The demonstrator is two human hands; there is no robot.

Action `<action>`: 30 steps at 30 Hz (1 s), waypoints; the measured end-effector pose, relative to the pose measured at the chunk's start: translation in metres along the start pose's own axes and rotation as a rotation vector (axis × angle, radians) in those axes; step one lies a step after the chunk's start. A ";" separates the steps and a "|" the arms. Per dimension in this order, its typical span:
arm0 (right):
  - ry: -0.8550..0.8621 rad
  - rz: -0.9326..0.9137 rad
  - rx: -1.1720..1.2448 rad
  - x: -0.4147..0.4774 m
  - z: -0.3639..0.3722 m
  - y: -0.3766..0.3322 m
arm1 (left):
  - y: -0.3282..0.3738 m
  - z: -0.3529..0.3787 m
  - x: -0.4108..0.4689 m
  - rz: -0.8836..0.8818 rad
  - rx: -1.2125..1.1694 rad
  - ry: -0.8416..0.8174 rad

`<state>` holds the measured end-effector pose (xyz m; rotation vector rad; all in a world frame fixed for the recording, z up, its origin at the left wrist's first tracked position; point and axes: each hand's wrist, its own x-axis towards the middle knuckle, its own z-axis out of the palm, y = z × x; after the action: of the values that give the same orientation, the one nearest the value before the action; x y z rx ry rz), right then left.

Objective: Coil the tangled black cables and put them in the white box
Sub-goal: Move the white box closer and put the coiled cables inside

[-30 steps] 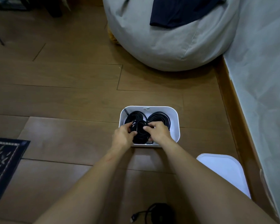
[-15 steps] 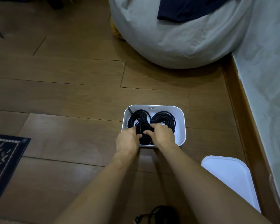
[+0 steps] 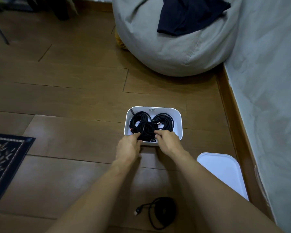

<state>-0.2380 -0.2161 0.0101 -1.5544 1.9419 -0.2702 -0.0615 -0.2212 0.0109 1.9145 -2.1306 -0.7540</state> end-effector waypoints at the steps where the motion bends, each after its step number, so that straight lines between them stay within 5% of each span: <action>1: 0.005 -0.009 0.004 -0.007 -0.001 0.000 | 0.000 -0.001 -0.009 0.009 -0.039 0.009; 9: 0.070 0.012 0.015 -0.079 -0.010 0.006 | -0.006 0.020 -0.087 -0.035 -0.153 -0.113; 16: -0.160 0.197 0.042 -0.156 0.031 0.047 | -0.014 0.062 -0.152 -0.204 -0.133 -0.399; 21: -0.283 0.342 0.106 -0.182 0.051 0.071 | -0.018 0.083 -0.177 -0.244 -0.112 -0.382; 30: -0.175 0.407 0.319 -0.183 0.089 0.064 | -0.003 0.098 -0.198 -0.332 -0.308 -0.263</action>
<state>-0.2184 -0.0074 -0.0300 -0.9253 1.9152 -0.2455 -0.0726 -0.0051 -0.0356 2.1097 -1.7040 -1.3774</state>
